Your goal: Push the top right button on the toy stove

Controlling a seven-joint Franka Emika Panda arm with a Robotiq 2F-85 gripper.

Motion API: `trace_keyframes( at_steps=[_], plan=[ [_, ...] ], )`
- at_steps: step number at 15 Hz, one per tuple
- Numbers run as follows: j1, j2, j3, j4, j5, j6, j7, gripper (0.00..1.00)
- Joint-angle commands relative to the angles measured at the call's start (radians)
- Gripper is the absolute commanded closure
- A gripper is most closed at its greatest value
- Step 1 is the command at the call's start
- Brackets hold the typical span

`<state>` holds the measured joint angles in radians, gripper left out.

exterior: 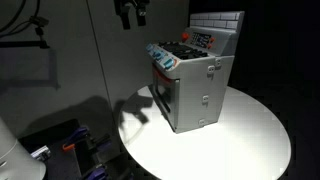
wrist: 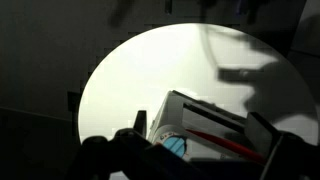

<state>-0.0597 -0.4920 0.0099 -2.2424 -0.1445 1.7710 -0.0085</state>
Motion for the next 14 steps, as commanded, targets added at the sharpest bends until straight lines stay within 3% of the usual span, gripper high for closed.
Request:
trace_keyframes(
  at_steps=[1, 7, 14],
  plan=[
    [0.011, 0.001, -0.009, 0.002, -0.004, -0.002, 0.004, 0.00],
    [0.011, 0.001, -0.009, 0.002, -0.004, -0.002, 0.004, 0.00],
    [-0.002, 0.067, -0.007, 0.086, -0.006, 0.036, 0.059, 0.00]
  ],
)
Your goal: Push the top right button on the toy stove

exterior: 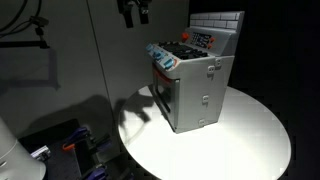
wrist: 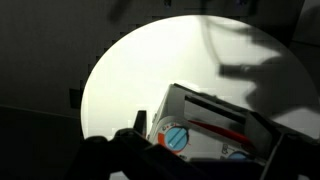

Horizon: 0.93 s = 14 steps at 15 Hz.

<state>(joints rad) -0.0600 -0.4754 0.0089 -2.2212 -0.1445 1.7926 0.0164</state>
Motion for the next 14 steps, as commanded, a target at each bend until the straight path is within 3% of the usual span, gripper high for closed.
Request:
trace_keyframes(
  at_steps=[1, 10, 14],
  plan=[
    [-0.004, 0.062, -0.008, 0.079, -0.006, 0.026, 0.042, 0.00],
    [-0.029, 0.172, -0.020, 0.162, -0.008, 0.222, 0.160, 0.00],
    [-0.023, 0.165, -0.022, 0.135, -0.001, 0.229, 0.154, 0.00]
  ],
)
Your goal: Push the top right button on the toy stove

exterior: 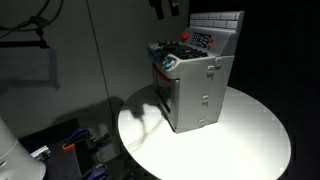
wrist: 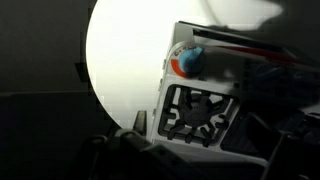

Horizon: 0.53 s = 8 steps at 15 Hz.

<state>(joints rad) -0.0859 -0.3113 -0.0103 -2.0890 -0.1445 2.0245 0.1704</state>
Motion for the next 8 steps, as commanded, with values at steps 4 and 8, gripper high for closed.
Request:
trace_keyframes(
  at_steps=[4, 8],
  plan=[
    [0.004, 0.002, -0.002, 0.000, 0.000, -0.003, 0.000, 0.00],
    [-0.015, 0.031, 0.009, 0.015, -0.037, 0.053, 0.080, 0.00]
  ],
)
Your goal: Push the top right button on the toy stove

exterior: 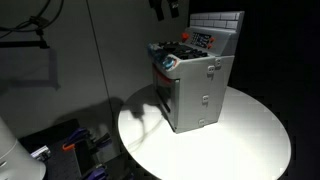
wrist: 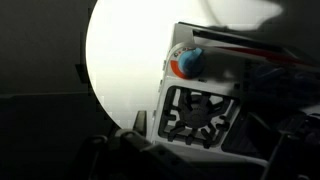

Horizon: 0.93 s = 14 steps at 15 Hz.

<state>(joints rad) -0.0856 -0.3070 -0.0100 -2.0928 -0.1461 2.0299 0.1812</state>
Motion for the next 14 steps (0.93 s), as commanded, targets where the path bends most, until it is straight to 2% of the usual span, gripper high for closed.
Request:
trace_keyframes(
  at_steps=[1, 6, 14],
  plan=[
    [-0.022, 0.040, 0.010, 0.024, -0.048, 0.086, 0.106, 0.00],
    [-0.043, 0.116, 0.011, 0.060, -0.090, 0.190, 0.252, 0.00],
    [-0.038, 0.231, -0.003, 0.122, -0.104, 0.282, 0.356, 0.00]
  ],
)
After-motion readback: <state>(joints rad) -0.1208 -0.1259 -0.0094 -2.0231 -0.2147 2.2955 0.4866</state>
